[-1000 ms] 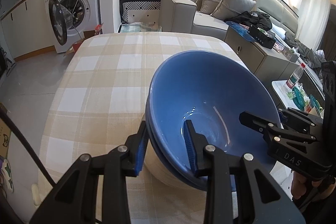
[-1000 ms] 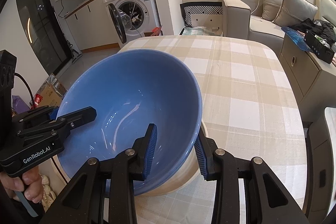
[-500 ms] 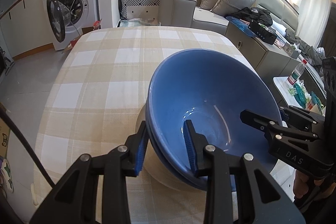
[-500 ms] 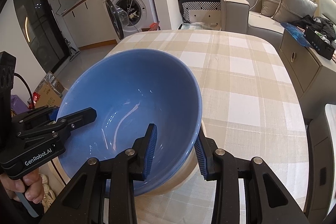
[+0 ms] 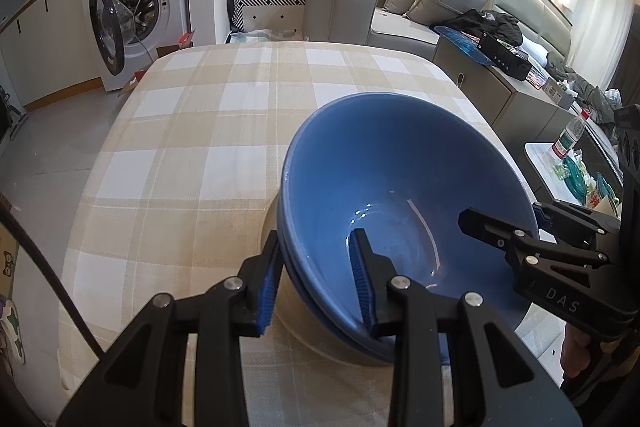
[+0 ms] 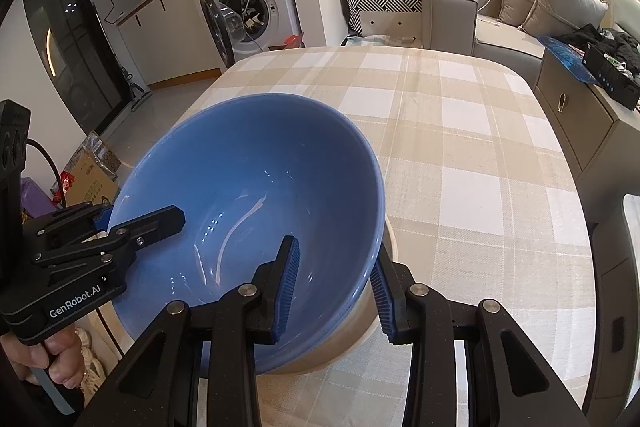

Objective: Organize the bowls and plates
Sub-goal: 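Carry the blue bowl stack with both tools over the beige plate stack, then lower the bowl stack onto the beige plates and open both tools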

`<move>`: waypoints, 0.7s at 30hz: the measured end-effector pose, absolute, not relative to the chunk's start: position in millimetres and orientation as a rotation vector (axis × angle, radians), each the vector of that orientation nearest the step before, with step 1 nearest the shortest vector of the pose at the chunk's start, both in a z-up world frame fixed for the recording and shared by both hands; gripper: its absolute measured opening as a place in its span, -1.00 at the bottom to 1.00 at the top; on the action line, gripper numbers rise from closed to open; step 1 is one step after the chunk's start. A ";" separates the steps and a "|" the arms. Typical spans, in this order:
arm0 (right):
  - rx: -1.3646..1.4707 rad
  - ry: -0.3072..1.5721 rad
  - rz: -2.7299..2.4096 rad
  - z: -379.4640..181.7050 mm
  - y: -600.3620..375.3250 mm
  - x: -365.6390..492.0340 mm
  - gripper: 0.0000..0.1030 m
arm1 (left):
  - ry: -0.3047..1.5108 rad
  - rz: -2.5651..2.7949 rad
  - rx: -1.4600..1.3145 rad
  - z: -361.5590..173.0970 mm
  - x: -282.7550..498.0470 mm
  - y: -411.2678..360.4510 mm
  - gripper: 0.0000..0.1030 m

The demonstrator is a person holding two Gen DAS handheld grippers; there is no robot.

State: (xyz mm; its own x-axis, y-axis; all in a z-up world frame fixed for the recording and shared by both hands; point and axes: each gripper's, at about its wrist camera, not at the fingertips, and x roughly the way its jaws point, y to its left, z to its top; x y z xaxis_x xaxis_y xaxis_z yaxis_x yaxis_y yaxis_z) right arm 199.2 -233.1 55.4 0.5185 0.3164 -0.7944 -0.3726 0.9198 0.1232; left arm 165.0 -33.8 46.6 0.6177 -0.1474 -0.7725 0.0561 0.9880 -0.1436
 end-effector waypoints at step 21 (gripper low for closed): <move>-0.056 0.954 0.407 49.2 -237.6 204.9 -0.31 | 0.899 -0.122 -0.098 49.5 166.0 -38.4 -0.37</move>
